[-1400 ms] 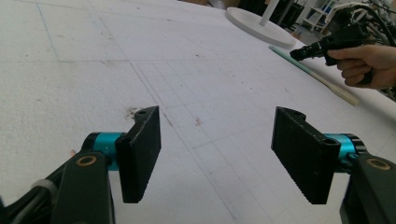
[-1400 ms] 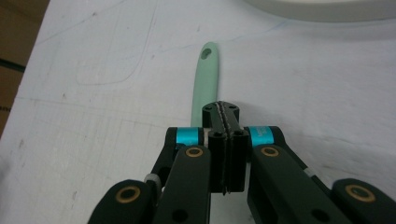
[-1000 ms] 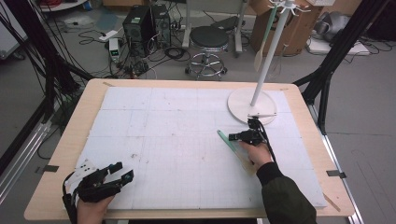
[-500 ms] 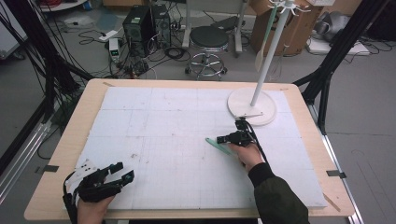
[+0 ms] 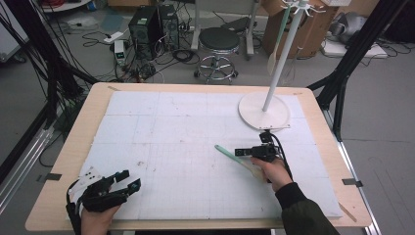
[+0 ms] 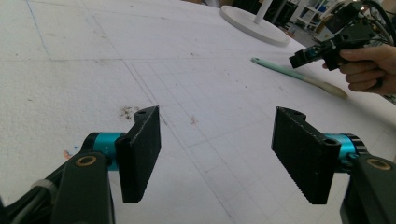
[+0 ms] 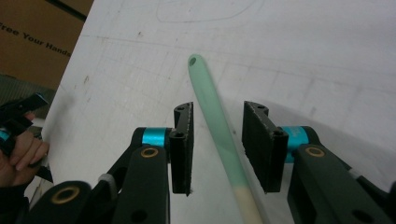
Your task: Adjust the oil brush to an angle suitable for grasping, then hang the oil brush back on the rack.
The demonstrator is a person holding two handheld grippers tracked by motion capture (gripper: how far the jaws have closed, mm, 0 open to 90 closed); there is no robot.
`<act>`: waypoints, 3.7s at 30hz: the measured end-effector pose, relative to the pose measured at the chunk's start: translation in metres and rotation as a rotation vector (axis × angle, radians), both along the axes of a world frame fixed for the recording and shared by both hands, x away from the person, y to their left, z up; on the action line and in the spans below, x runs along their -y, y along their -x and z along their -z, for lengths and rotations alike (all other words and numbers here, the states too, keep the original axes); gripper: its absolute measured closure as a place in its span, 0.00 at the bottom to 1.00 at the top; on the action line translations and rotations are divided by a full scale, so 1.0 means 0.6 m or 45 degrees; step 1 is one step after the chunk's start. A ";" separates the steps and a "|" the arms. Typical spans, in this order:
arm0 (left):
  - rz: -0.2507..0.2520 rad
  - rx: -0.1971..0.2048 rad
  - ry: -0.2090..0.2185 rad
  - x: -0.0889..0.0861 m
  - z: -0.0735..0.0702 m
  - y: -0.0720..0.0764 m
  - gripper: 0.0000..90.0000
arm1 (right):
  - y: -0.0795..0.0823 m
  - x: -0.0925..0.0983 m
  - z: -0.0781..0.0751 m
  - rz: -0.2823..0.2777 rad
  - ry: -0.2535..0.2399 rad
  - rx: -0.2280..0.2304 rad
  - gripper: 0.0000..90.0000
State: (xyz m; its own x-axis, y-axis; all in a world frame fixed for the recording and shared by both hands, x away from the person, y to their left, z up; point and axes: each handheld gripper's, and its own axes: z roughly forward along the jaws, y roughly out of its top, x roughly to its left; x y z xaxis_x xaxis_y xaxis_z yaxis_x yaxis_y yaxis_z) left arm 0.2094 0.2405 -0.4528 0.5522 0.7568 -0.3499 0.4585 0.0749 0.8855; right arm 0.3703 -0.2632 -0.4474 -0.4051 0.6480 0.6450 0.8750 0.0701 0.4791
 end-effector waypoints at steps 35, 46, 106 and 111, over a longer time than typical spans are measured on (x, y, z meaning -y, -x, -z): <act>-0.014 0.017 -0.009 0.002 -0.002 -0.001 0.38 | 0.057 0.050 0.014 -0.052 -0.028 0.118 0.64; -0.011 0.012 -0.008 0.004 -0.002 -0.002 0.38 | 0.058 0.033 0.019 -0.081 0.073 0.177 0.77; 0.003 0.021 -0.010 0.011 -0.003 -0.012 0.38 | 0.067 0.061 -0.007 0.046 -0.009 0.290 0.93; -0.002 0.023 -0.003 0.012 -0.003 -0.012 0.38 | 0.064 0.068 -0.016 0.074 -0.111 0.302 0.93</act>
State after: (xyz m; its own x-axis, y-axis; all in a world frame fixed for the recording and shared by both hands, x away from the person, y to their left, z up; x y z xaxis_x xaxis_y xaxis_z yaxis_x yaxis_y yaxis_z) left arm 0.2168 0.2333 -0.4512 0.5572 0.7584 -0.3381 0.4425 0.0734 0.8938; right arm 0.3318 -0.3038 -0.4375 -0.5154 0.6205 0.5910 0.7390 -0.0274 0.6732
